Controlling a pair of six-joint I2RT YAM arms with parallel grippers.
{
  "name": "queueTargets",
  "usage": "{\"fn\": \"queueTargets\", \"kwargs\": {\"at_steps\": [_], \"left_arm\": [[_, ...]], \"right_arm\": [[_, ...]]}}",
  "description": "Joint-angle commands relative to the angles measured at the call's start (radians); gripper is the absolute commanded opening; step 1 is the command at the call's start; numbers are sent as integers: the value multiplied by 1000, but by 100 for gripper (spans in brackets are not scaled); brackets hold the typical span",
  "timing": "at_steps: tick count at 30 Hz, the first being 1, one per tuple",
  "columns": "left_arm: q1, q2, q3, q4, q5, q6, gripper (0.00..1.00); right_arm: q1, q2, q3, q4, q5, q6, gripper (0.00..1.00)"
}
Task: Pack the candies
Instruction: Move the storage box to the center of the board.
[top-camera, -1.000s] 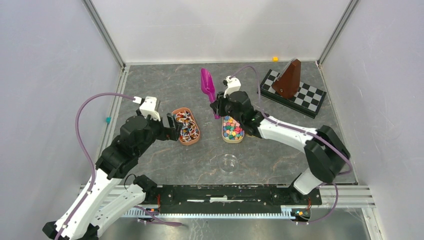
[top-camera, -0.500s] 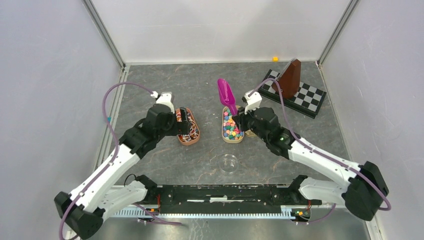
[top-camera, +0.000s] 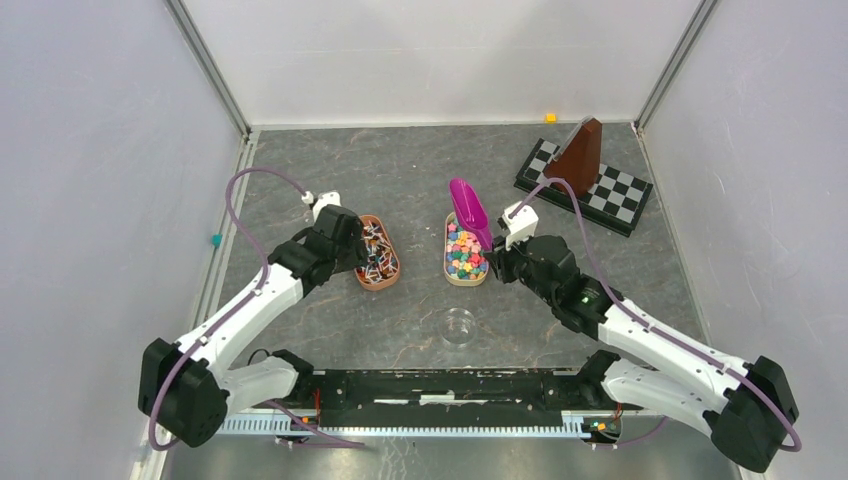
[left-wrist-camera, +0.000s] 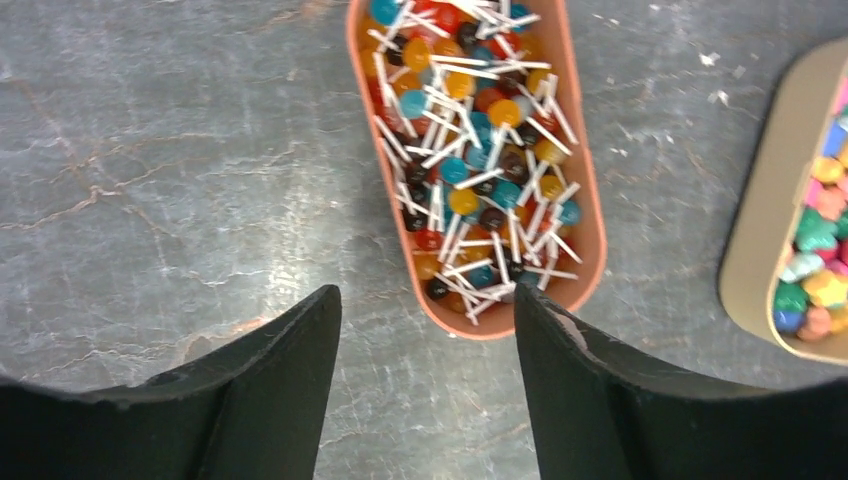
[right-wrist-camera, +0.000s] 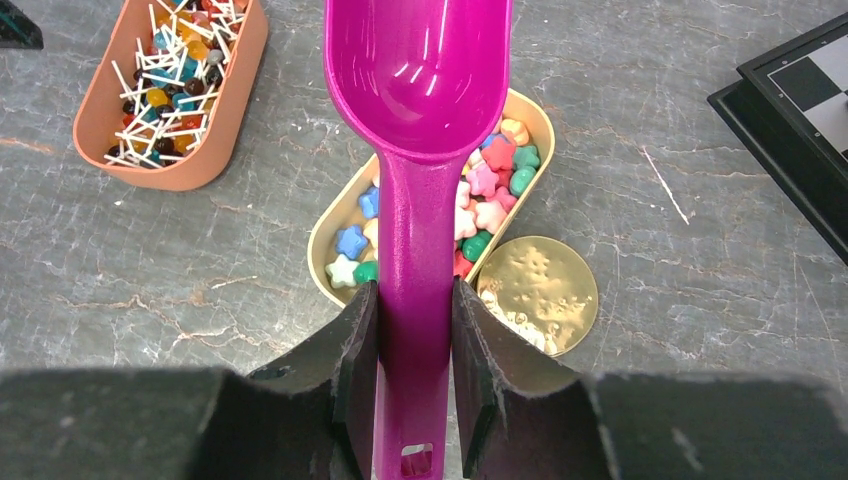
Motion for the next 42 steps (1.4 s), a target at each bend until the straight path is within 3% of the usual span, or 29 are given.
{"fn": "queueTargets", "kwargs": {"at_steps": [1,10,15,23,27,32,37,42], "left_arm": [[82,9,-37,71,-17,-60,67],[133,154,-27,152,71,-66,55],[157,237,-8,177,101,-69,44],[164,309,7,204,94,-68,37],[164,341,18,209,102,-63,24],[164,351,28,213,108,-49,19],[161,360,52,209,116,-30,3],[134,383,96,196,108,-12,2]], "right_arm": [[-2,-33,-15,27,-27,-28,0],[-3,-32,-31,45,-89,-30,0],[-3,-39,-34,39,-100,-34,0],[-3,-38,-35,44,-113,-34,0],[-3,-35,-37,48,-122,-34,0],[-3,-35,-39,49,-127,-32,0],[-3,-40,-38,42,-133,-30,0],[-2,-64,-40,27,-122,-33,0]]}}
